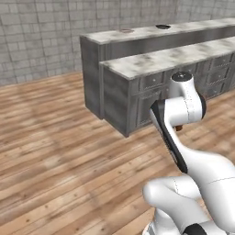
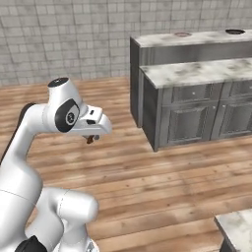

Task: Take the chicken drumsticks from the pan and place one on each plate on the dining counter.

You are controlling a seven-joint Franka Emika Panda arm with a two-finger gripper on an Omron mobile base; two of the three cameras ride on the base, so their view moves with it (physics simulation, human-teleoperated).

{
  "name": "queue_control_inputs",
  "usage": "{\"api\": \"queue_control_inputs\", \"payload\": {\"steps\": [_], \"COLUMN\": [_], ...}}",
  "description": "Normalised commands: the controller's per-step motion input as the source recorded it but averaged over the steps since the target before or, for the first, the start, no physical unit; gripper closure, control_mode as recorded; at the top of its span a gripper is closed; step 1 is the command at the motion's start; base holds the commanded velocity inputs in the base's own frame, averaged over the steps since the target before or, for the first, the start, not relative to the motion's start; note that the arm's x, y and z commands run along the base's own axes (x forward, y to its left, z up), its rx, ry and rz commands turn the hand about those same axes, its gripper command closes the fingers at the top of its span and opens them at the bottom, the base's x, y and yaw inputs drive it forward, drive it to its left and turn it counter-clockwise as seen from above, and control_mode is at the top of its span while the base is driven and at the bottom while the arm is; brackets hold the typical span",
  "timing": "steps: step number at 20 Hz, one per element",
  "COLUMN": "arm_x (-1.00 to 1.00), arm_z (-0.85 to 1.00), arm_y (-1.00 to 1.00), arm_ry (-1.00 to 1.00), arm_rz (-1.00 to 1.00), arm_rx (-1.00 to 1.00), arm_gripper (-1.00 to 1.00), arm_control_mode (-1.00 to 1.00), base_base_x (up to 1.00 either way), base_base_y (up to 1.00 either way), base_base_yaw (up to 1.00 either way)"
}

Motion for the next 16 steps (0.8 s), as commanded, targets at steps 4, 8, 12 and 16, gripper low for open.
{"api": "queue_control_inputs", "payload": {"steps": [4, 8, 12, 16], "arm_x": [0.0, 0.0, 0.0, 0.0], "arm_z": [0.0, 0.0, 0.0, 0.0], "arm_y": [0.0, 0.0, 0.0, 0.0], "arm_ry": [0.0, 0.0, 0.0, 0.0], "arm_rz": [0.0, 0.0, 0.0, 0.0], "arm_rx": [0.0, 0.0, 0.0, 0.0], "arm_gripper": [1.0, 1.0, 1.0, 1.0], "arm_control_mode": [1.0, 1.0, 1.0, 1.0], "base_base_x": [1.0, 0.98, 0.96, 0.95], "base_base_y": [0.64, 0.7, 0.74, 0.75], "base_base_yaw": [-0.22, -0.23, -0.23, -0.23]}}
